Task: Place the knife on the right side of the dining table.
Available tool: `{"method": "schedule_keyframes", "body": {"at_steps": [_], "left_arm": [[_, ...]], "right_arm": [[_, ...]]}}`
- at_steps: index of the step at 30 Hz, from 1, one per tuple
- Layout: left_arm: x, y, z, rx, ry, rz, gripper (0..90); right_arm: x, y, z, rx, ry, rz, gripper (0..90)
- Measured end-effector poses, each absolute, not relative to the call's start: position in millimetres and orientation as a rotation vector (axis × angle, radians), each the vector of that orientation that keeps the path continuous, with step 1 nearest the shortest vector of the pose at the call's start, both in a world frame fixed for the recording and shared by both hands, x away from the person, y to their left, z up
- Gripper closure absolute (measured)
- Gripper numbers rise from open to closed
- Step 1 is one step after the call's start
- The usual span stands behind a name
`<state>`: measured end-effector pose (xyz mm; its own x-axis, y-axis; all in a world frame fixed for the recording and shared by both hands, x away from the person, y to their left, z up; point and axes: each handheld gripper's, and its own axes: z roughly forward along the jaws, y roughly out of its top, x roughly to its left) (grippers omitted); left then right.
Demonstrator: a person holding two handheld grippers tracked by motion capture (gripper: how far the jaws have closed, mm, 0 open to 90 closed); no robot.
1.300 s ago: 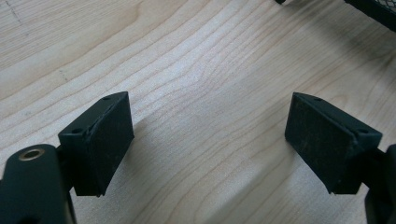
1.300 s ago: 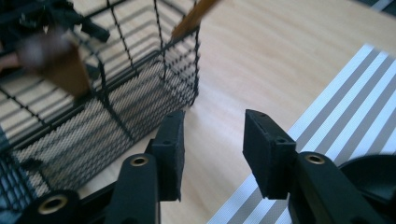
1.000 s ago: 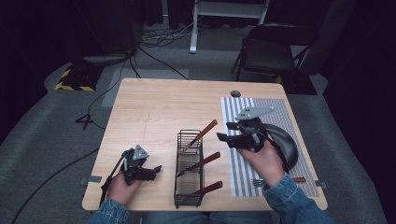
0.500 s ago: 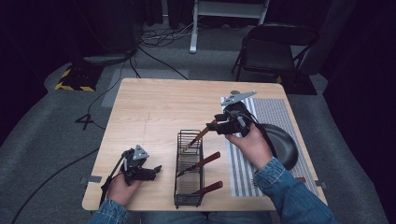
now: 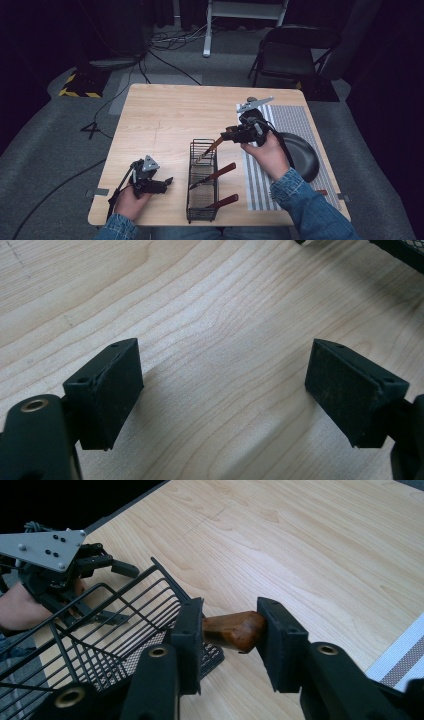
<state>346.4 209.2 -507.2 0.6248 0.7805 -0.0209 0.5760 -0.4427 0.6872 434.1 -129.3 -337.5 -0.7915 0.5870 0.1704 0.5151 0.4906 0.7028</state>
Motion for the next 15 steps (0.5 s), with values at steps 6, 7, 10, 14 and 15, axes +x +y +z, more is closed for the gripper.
{"method": "schedule_keyframes", "body": {"at_steps": [6,7,10,14,15], "left_arm": [[346,209,-507,2.178,1.057,0.395,15.8],[346,209,-507,2.178,1.057,0.395,15.8],[346,209,-507,2.178,1.057,0.395,15.8],[346,209,-507,2.178,1.057,0.395,15.8],[346,209,-507,2.178,1.057,0.395,15.8]], "right_arm": [[434,-132,-335,0.980,2.658,1.284,69.5],[433,-133,-335,0.971,2.663,1.303,70.4],[429,-132,-331,0.934,2.669,1.348,76.9],[424,-130,-328,0.909,2.689,1.368,78.6],[424,-130,-328,0.902,2.692,1.371,78.8]]}}
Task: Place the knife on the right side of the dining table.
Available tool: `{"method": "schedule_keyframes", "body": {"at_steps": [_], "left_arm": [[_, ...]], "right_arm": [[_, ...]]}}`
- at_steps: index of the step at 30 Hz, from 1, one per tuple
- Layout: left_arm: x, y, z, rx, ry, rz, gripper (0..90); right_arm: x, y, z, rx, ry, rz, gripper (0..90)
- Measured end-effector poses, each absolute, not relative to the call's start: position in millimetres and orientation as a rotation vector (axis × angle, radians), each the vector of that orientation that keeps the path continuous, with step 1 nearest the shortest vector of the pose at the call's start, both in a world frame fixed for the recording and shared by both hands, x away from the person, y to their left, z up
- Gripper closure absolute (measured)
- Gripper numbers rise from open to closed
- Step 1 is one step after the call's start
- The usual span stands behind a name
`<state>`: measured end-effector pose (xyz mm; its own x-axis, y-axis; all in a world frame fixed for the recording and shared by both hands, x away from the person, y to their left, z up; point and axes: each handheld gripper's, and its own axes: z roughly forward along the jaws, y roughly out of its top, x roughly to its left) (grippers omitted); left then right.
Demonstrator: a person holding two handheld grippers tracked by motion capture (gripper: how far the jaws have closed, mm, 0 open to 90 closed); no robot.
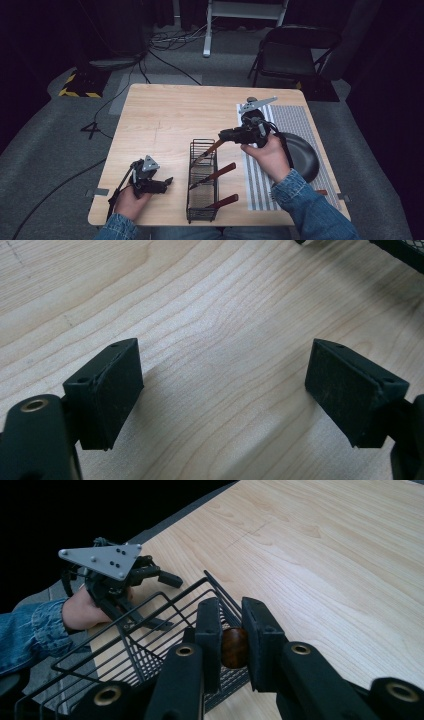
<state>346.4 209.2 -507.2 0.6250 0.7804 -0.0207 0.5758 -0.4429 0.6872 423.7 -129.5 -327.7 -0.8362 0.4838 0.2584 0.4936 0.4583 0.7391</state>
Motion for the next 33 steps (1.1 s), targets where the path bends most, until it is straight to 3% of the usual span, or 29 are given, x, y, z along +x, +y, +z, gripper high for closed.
{"method": "schedule_keyframes", "body": {"at_steps": [18,33], "left_arm": [[346,209,-507,2.178,1.057,0.395,15.8],[347,209,-507,2.177,1.059,0.392,15.9]], "right_arm": [[414,-138,-298,-0.856,-2.693,-1.469,80.4],[409,-180,-243,-0.914,-2.688,-1.610,80.5]]}}
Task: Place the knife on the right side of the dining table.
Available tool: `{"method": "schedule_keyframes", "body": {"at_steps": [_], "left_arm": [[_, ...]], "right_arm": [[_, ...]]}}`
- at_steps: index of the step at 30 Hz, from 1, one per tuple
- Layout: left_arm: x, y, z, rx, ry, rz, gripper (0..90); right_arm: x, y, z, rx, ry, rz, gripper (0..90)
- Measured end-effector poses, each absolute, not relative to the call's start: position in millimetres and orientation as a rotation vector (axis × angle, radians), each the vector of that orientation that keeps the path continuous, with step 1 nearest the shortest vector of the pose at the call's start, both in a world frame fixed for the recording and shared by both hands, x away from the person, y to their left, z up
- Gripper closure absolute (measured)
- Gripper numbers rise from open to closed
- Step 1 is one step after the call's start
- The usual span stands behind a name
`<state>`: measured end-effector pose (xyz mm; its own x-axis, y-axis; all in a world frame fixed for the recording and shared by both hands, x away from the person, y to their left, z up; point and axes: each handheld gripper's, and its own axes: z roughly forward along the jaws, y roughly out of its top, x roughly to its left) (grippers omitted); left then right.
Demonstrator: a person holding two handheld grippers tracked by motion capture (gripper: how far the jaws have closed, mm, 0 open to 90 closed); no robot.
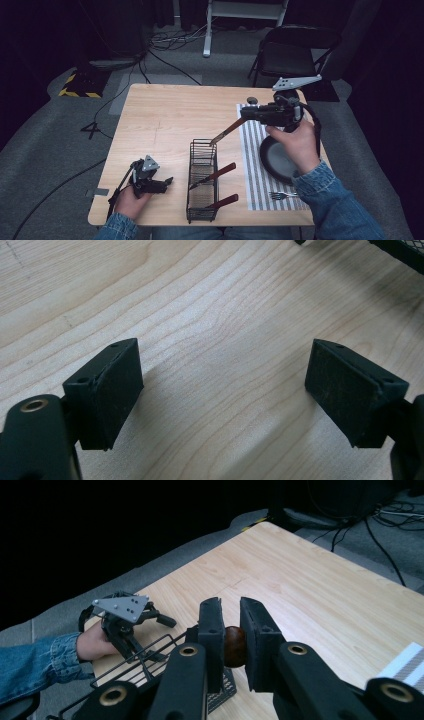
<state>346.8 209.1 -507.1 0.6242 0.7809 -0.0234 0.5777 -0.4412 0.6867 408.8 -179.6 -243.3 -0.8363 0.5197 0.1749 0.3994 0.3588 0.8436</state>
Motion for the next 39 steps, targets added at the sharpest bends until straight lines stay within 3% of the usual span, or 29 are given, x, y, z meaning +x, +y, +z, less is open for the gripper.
{"method": "schedule_keyframes", "body": {"at_steps": [15,39], "left_arm": [[347,209,-507,2.177,1.058,0.392,15.8],[347,209,-507,2.178,1.058,0.391,15.8]], "right_arm": [[412,-230,-217,0.918,2.354,1.450,80.6],[490,-281,-279,1.247,2.243,1.246,80.5]]}}
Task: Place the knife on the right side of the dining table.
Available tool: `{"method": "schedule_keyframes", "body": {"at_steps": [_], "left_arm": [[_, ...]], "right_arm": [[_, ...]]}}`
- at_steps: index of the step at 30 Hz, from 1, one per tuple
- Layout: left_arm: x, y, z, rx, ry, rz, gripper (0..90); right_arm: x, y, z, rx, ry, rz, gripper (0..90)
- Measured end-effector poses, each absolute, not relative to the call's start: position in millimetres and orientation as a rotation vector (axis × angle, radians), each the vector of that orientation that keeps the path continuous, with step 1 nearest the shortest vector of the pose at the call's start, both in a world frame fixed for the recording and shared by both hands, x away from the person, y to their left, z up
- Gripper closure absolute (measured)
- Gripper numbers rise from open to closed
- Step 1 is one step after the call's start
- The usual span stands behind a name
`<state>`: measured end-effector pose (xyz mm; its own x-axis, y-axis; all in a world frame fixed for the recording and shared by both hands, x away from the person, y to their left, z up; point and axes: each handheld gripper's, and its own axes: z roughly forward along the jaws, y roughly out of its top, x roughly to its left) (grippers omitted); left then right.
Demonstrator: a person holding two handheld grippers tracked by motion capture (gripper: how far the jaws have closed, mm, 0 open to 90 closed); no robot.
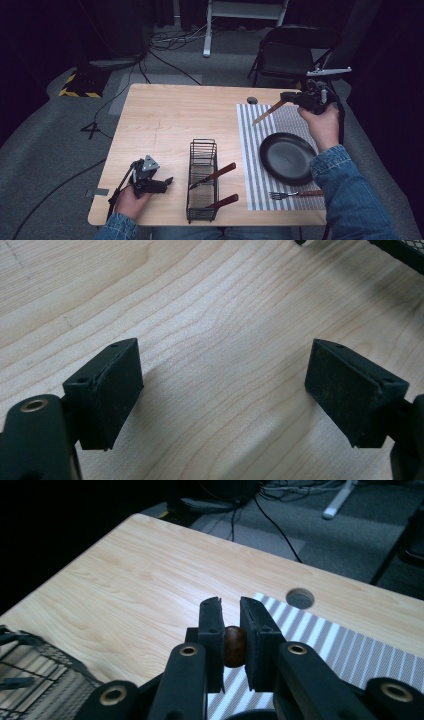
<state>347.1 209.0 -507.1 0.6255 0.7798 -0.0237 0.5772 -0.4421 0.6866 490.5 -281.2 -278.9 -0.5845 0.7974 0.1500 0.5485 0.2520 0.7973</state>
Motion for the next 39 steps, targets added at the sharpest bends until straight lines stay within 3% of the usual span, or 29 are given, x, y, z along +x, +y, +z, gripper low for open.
{"method": "schedule_keyframes", "body": {"at_steps": [15,39], "left_arm": [[347,209,-507,2.178,1.057,0.392,15.9],[347,209,-507,2.177,1.059,0.388,15.9]], "right_arm": [[521,-300,-320,1.363,2.236,1.169,80.6],[535,-300,-331,1.410,2.213,1.170,80.0]]}}
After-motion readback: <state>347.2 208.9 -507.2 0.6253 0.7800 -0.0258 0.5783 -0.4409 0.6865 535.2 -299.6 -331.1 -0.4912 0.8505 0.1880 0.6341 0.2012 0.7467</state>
